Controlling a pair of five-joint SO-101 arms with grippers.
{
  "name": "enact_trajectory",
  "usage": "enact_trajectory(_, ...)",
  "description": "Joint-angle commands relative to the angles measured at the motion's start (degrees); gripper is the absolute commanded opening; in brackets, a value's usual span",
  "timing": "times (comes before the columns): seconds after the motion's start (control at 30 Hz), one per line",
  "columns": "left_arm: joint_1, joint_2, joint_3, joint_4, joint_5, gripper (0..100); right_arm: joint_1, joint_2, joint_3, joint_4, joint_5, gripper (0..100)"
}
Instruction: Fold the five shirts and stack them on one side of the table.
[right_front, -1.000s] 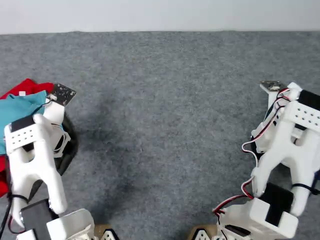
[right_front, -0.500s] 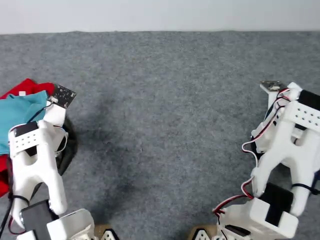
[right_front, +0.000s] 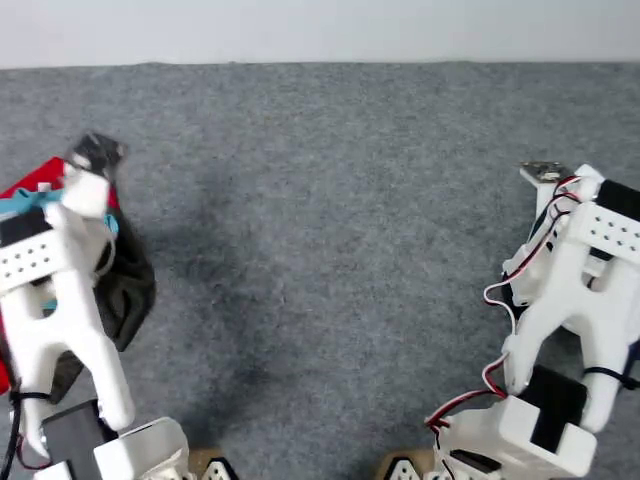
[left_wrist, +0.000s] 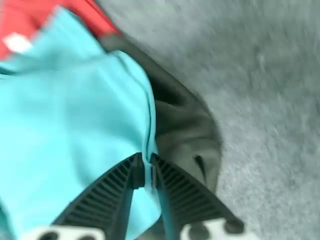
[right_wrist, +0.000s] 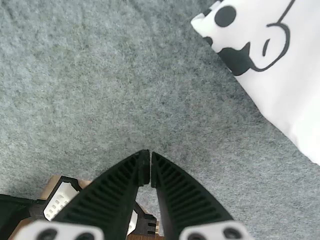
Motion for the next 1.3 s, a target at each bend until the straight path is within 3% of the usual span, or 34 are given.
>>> enact_trajectory(0.0,2.2,-2.6,-12.7,5.1,5.4,1,0.5,-2.4,-0.3,1.7,0.2,1.0)
enact_trajectory(0.2,14.6,-2.6,-29.7,10.4,14.2,1,0.5,-2.4,-0.2,1.7,0.1,1.0)
enact_trajectory(0.4,32.8,-2.0,-41.8,10.4,14.9,1,0.6,-2.3,-0.2,1.7,0.1,1.0)
enact_trajectory(0.6,52.0,-2.6,-43.4,5.7,14.6,1,0.7,-2.3,1.7,1.7,0.1,1.0)
enact_trajectory(0.77,61.1,-2.5,-49.4,7.1,14.4,1,0.7,-2.4,7.5,1.6,0.1,1.1)
enact_trajectory(0.9,61.4,-2.5,-53.2,15.8,8.1,1,0.5,-2.9,7.7,1.6,0.0,1.4)
enact_trajectory(1.0,56.9,-2.6,-54.5,24.3,4.3,1,-0.4,-2.6,5.6,1.6,0.0,1.4)
enact_trajectory(1.27,31.5,-10.3,-43.7,23.9,1.6,1,-10.5,-2.5,1.5,1.6,0.0,1.2)
